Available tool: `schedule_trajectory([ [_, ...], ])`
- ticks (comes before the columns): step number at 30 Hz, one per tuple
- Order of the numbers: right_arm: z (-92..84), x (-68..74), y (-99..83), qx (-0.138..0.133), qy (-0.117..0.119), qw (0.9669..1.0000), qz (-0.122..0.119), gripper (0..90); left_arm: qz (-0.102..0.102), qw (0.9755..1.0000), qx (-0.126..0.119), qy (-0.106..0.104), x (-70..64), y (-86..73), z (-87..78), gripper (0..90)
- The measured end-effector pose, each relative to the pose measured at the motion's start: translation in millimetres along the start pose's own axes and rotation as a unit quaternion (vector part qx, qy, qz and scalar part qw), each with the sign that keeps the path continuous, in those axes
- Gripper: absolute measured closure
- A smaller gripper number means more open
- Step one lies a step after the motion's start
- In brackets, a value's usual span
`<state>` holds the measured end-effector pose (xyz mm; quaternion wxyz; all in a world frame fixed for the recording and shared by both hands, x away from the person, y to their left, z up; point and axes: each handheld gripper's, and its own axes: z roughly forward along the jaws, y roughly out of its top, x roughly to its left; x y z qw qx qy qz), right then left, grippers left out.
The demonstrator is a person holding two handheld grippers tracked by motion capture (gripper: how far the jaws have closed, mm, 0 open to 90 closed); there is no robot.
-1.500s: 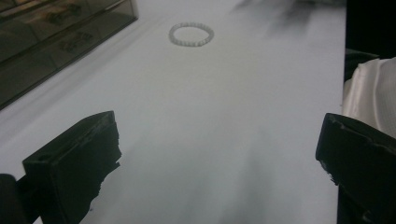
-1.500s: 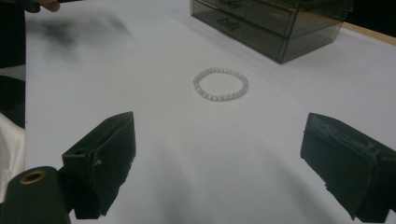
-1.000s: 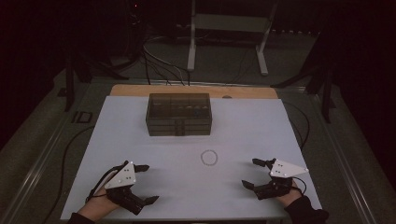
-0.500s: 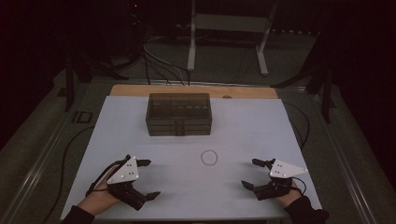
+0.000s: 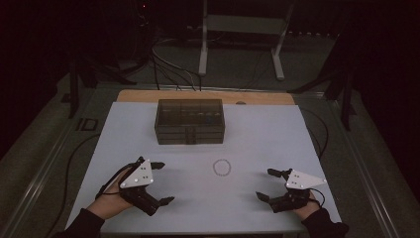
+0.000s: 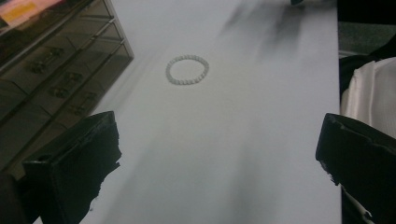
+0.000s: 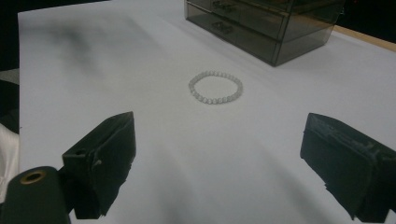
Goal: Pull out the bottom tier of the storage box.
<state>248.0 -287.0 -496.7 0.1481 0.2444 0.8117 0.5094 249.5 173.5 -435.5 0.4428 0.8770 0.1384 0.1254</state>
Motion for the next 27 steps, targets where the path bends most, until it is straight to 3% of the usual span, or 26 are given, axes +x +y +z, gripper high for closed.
schedule_trajectory([
  [17, 0.3, -0.3, 0.0, 0.000, 0.001, 1.0000, 0.003, 10.7, 0.028, 0.9994, 0.019, 0.006, 11.7, 14.5, 14.7, 0.0],
  [27, 0.4, -0.5, 0.0, 0.000, 0.002, 1.0000, 0.004, 10.7, 0.056, 0.9977, 0.032, 0.022, 19.3, 25.3, 33.3, 0.0],
])
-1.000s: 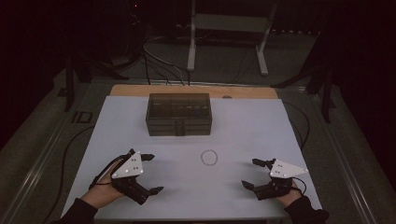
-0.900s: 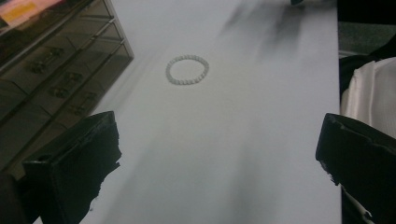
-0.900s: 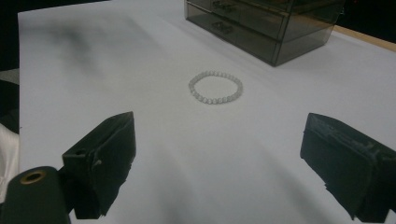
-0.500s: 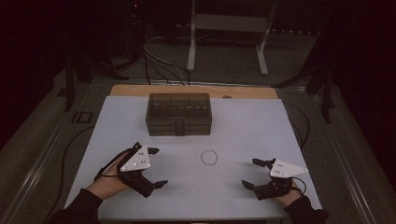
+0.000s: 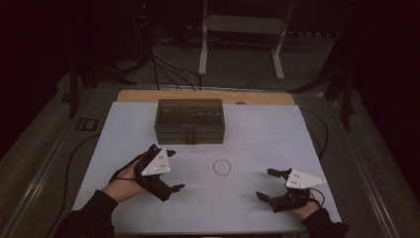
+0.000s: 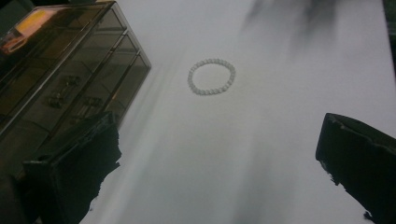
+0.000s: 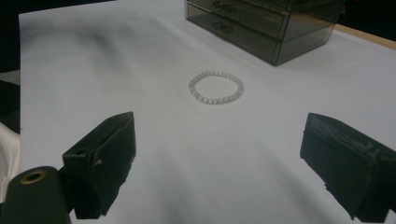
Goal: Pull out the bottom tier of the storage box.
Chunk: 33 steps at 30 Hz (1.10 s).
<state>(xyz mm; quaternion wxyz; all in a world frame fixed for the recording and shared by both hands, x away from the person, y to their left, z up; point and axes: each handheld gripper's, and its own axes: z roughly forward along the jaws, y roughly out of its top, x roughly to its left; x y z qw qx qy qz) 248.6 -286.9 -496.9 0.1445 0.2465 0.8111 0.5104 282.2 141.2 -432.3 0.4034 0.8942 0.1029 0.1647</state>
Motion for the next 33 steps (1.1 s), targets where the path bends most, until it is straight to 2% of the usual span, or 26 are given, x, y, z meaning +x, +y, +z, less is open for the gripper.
schedule_trajectory([
  [11, 0.6, 0.2, -0.1, 0.001, 0.001, 1.0000, 0.002, 10.7, 0.027, 0.9994, 0.020, 0.008, 4.3, 6.9, 17.2, 0.0],
  [17, 0.5, -0.3, -0.1, 0.001, 0.001, 1.0000, 0.002, 10.7, 0.032, 0.9989, 0.034, 0.010, 7.1, 6.8, 30.6, 0.0],
  [19, 0.4, -0.6, -0.2, 0.001, 0.001, 1.0000, 0.002, 10.7, 0.042, 0.9982, 0.040, 0.014, 7.8, 6.8, 35.7, 0.0],
  [28, 0.2, -0.8, -0.1, 0.000, 0.001, 1.0000, 0.002, 10.8, 0.060, 0.9957, 0.061, 0.035, 11.3, 3.4, 58.6, 0.0],
  [30, 0.3, -0.6, -0.1, 0.001, 0.001, 1.0000, 0.002, 10.8, 0.069, 0.9943, 0.069, 0.042, 11.9, 1.5, 62.7, 0.0],
  [33, -0.1, -0.5, 0.1, -0.001, 0.004, 1.0000, 0.001, 10.8, 0.070, 0.9934, 0.074, 0.052, 12.7, -0.4, 67.4, 0.0],
])
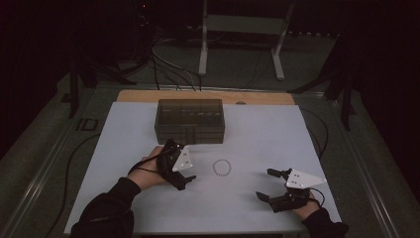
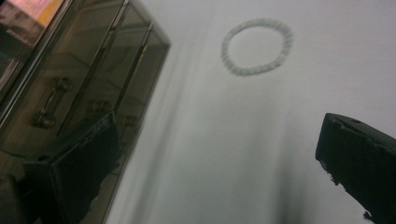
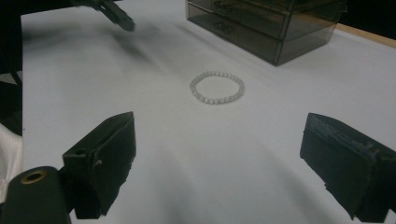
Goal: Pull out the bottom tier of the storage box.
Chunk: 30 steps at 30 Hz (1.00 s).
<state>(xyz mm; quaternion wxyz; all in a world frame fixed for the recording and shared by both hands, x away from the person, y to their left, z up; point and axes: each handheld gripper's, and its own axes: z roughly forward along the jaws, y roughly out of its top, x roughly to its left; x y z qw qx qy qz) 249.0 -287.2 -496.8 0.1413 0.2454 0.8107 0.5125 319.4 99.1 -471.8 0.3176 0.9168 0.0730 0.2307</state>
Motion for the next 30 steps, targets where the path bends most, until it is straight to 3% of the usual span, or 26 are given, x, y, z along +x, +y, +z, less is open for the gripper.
schedule_trajectory([
  [1, -0.2, 0.2, 0.1, 0.000, 0.000, 1.0000, 0.000, 10.8, 0.006, 0.9999, 0.005, 0.012, -0.1, -0.9, 5.2, 0.0],
  [9, -0.1, -0.2, -0.1, -0.001, 0.001, 1.0000, 0.001, 10.8, 0.024, 0.9981, 0.035, 0.045, 1.5, -2.7, 21.0, 1.9],
  [10, -0.2, -0.1, -0.1, -0.002, 0.003, 1.0000, 0.001, 10.8, 0.034, 0.9967, 0.049, 0.056, 2.1, -4.0, 25.1, 3.5],
  [15, -0.5, 0.5, 0.2, -0.003, 0.006, 1.0000, 0.000, 10.8, 0.059, 0.9927, 0.065, 0.083, 1.3, -6.3, 31.4, 6.7],
  [19, -0.9, -0.1, 0.2, -0.004, 0.004, 1.0000, 0.002, 10.8, 0.085, 0.9857, 0.094, 0.111, -0.7, -5.9, 36.2, 10.9],
  [21, -0.8, -0.1, 0.2, -0.004, 0.004, 1.0000, 0.001, 10.8, 0.086, 0.9848, 0.100, 0.113, -1.1, -5.5, 38.1, 14.2],
  [23, -0.9, 0.2, 0.3, -0.004, 0.005, 1.0000, 0.002, 10.8, 0.095, 0.9824, 0.110, 0.118, -2.0, -4.2, 39.8, 15.8],
  [25, -1.1, -0.1, 0.2, -0.004, 0.004, 1.0000, 0.002, 10.8, 0.109, 0.9772, 0.118, 0.138, -3.7, -2.9, 41.3, 18.2],
  [26, -1.0, -0.2, 0.1, -0.004, 0.004, 1.0000, 0.003, 10.8, 0.112, 0.9764, 0.119, 0.141, -4.5, -2.5, 42.4, 19.0],
  [28, -1.1, -0.4, 0.1, -0.005, 0.004, 1.0000, 0.003, 10.8, 0.128, 0.9697, 0.134, 0.159, -5.1, -1.3, 44.4, 21.1],
  [29, -1.0, -0.3, 0.2, -0.005, 0.005, 1.0000, 0.003, 10.8, 0.127, 0.9701, 0.134, 0.158, -5.5, -1.6, 46.4, 23.2],
  [30, -0.9, -0.2, 0.2, -0.004, 0.005, 1.0000, 0.003, 10.8, 0.125, 0.9689, 0.139, 0.163, -5.8, -1.5, 47.7, 23.3],
])
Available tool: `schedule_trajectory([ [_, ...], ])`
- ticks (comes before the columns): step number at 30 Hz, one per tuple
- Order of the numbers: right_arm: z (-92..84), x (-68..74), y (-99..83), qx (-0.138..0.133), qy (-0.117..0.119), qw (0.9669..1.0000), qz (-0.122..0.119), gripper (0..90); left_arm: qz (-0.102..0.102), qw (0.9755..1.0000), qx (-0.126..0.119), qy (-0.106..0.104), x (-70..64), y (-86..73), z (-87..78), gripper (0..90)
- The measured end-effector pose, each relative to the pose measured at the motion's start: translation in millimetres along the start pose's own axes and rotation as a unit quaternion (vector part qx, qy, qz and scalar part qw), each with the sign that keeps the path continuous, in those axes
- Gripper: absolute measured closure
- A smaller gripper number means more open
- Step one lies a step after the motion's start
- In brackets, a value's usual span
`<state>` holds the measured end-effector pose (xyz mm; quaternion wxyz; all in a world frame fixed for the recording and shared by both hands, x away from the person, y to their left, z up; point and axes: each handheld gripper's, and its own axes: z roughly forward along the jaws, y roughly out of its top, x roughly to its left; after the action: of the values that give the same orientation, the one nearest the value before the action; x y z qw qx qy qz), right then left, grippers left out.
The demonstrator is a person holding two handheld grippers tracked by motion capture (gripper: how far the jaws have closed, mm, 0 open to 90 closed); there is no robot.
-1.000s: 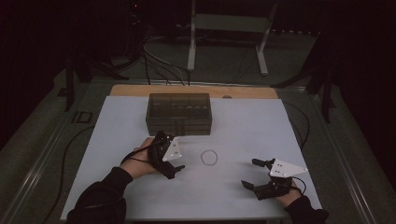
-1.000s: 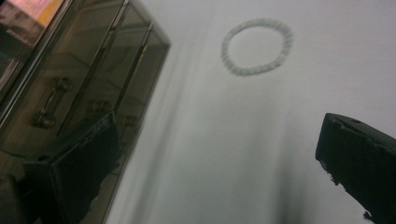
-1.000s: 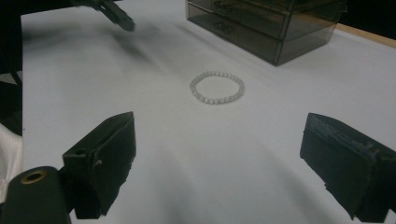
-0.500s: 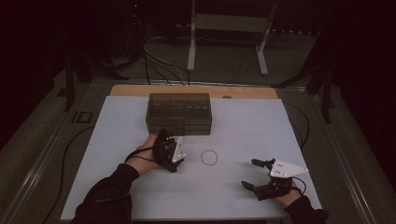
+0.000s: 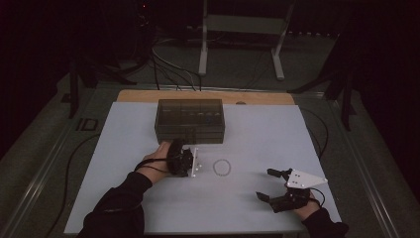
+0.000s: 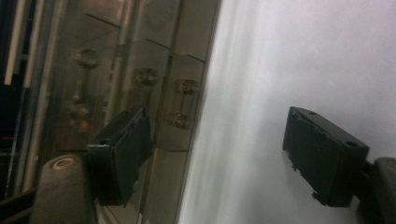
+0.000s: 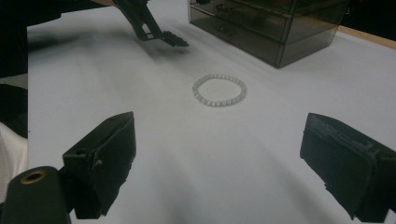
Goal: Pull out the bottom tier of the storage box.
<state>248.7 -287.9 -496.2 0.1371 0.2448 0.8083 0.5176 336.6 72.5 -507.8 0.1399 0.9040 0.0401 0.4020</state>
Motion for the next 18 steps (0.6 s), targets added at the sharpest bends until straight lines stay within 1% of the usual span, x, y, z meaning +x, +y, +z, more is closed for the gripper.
schedule_trajectory([
  [2, 0.1, 0.3, 0.1, 0.000, 0.000, 1.0000, 0.000, 10.8, 0.007, 0.9999, 0.005, 0.006, -1.7, 0.8, 2.5, 26.0],
  [3, 0.0, 0.4, 0.2, 0.001, 0.000, 1.0000, 0.000, 10.8, 0.007, 0.9999, 0.005, 0.006, -1.7, 0.8, 2.5, 27.0],
  [4, 0.0, 0.4, 0.2, 0.001, 0.000, 1.0000, 0.000, 10.8, 0.023, 0.9995, 0.014, 0.018, -4.6, 2.0, 4.7, 28.5],
  [6, -0.2, 0.2, 0.1, 0.001, 0.000, 1.0000, 0.000, 10.8, 0.036, 0.9988, 0.022, 0.027, -7.1, 3.4, 6.3, 30.8],
  [7, -0.3, 0.0, 0.1, 0.000, 0.000, 1.0000, 0.001, 10.8, 0.038, 0.9986, 0.026, 0.025, -7.6, 4.2, 6.8, 32.7],
  [9, -0.4, 0.0, 0.1, 0.000, -0.001, 1.0000, 0.001, 10.8, 0.041, 0.9981, 0.028, 0.038, -10.2, 5.4, 9.5, 34.1],
  [10, -0.4, 0.0, 0.1, 0.000, -0.001, 1.0000, 0.001, 10.8, 0.043, 0.9978, 0.033, 0.039, -10.5, 6.1, 10.4, 35.4],
  [13, -0.2, -0.1, 0.1, 0.001, -0.001, 1.0000, 0.000, 10.8, 0.054, 0.9960, 0.043, 0.057, -13.0, 7.5, 14.4, 38.7],
  [15, -0.2, 0.0, 0.1, 0.001, -0.001, 1.0000, 0.001, 10.8, 0.056, 0.9951, 0.050, 0.064, -13.9, 8.7, 16.8, 40.4],
  [17, -0.3, 0.1, 0.1, 0.001, 0.000, 1.0000, 0.001, 10.8, 0.065, 0.9938, 0.055, 0.072, -15.7, 9.3, 19.2, 42.9],
  [18, -0.4, 0.0, 0.1, 0.001, -0.001, 1.0000, 0.001, 10.8, 0.069, 0.9927, 0.060, 0.078, -16.2, 10.1, 20.0, 43.8],
])
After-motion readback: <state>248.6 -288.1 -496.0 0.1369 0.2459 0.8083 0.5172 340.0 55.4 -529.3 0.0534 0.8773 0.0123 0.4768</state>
